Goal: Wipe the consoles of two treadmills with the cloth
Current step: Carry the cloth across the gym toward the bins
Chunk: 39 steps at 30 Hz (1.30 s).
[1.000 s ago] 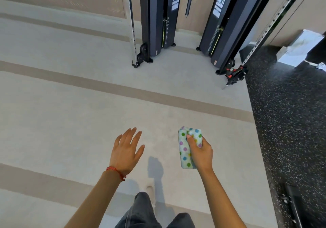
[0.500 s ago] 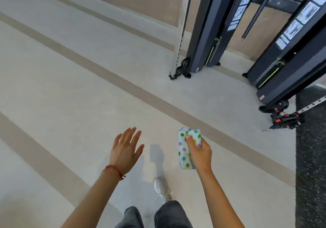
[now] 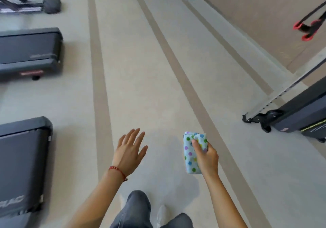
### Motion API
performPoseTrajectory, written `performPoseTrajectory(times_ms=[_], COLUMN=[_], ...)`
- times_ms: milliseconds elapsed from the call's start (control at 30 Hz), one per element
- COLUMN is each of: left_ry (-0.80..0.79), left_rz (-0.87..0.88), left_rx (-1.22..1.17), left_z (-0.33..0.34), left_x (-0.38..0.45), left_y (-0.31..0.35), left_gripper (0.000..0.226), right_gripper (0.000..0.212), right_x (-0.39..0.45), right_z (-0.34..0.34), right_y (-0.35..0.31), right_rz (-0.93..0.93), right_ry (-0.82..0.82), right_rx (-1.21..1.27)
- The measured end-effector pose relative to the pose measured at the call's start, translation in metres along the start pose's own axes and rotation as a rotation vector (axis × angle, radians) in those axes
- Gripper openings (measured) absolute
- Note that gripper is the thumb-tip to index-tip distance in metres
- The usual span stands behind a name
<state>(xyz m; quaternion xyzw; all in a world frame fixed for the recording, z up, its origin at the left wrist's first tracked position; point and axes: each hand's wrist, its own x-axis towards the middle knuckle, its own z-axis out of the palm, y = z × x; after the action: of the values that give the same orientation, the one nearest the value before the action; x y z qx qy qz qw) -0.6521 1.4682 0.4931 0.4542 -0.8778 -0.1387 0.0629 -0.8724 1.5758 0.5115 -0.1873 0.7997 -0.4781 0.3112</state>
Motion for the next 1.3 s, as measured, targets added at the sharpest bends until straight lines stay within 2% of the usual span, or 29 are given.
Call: performPoseTrajectory(times_ms=[167, 333, 600, 833, 1100, 1300], left_ry=[0.027, 0.044, 0.028, 0.012, 0.032, 0.060], left_rz=[-0.147, -0.208, -0.241, -0.266, -0.296, -0.326], left_rx=[-0.006, -0.026, -0.010, 0.006, 0.014, 0.019], left_z=[-0.005, -0.007, -0.036, -0.055, -0.060, -0.091], left_x=[0.027, 0.078, 0.196, 0.292, 0.438, 0.554], left_y=[-0.042, -0.092, -0.183, -0.238, -0.290, -0.320], left_gripper=[0.070, 0.068, 0.068, 0.068, 0.069, 0.070], right_gripper=[0.020, 0.022, 0.020, 0.019, 0.018, 0.022], right_x=[0.040, 0.094, 0.180, 0.252, 0.386, 0.488], right_z=[0.059, 0.127, 0.238, 0.302, 0.378, 0.429], right_y=[-0.025, -0.058, -0.140, -0.193, -0.257, -0.333], right_rz=[-0.026, -0.045, -0.049, -0.046, -0.075, -0.090], right_ry=[-0.140, -0.207, -0.245, -0.272, -0.281, -0.301], right_rx=[-0.074, -0.101, -0.094, -0.103, -0.104, -0.115])
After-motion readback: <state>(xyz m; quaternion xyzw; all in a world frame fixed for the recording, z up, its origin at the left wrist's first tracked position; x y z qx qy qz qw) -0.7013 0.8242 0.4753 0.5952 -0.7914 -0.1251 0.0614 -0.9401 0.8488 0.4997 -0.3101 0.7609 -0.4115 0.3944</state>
